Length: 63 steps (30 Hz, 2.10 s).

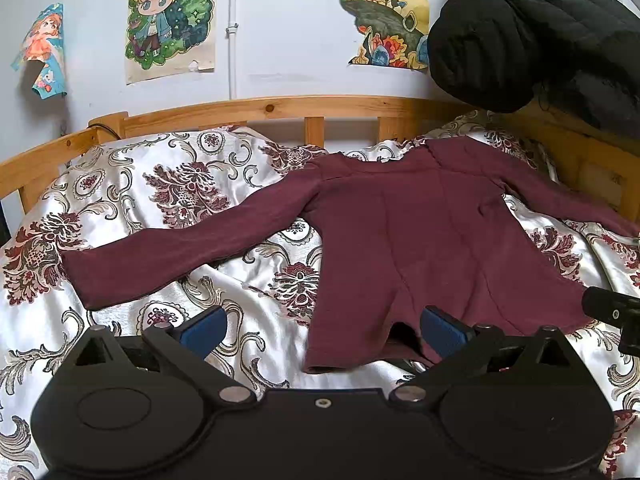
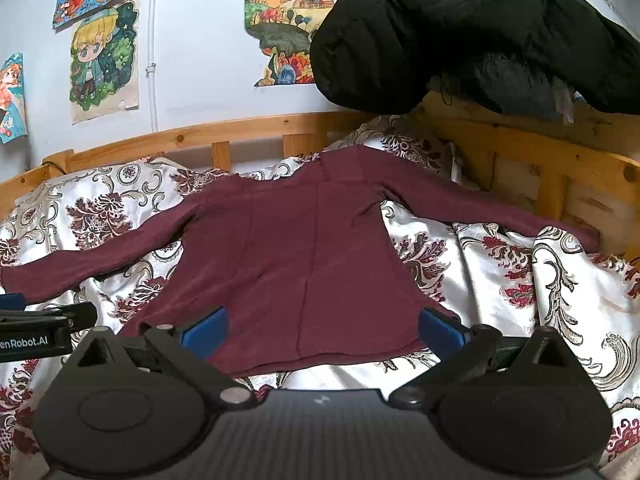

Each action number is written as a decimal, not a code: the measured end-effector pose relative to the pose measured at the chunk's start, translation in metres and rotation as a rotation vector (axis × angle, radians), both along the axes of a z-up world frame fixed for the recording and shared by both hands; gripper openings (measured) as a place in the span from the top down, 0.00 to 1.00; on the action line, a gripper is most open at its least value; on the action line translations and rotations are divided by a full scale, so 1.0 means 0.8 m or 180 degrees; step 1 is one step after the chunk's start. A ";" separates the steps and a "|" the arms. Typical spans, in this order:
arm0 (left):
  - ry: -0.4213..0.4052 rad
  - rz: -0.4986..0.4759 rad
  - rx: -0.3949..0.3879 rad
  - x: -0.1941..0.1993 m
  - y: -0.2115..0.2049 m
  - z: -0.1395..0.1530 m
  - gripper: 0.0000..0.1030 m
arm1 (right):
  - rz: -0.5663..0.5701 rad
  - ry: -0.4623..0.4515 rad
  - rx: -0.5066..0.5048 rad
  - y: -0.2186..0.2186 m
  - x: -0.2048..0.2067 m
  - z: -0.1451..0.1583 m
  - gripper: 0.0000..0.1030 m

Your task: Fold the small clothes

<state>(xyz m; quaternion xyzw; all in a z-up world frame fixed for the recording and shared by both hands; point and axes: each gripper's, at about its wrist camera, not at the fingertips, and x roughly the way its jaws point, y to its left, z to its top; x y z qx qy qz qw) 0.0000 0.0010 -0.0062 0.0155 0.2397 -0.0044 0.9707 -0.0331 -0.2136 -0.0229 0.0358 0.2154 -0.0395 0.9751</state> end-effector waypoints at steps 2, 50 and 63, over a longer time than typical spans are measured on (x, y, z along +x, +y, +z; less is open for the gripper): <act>0.0000 0.0002 0.0001 0.000 0.000 0.000 0.01 | -0.0001 0.0001 0.0000 0.000 0.000 0.000 0.00; 0.0001 -0.0023 0.0015 0.000 -0.008 0.000 0.01 | -0.0003 0.0025 0.0026 -0.001 0.001 0.000 0.00; 0.0240 -0.0063 -0.0057 0.010 -0.007 -0.002 0.01 | -0.0068 0.0452 0.0401 -0.016 0.024 -0.009 0.00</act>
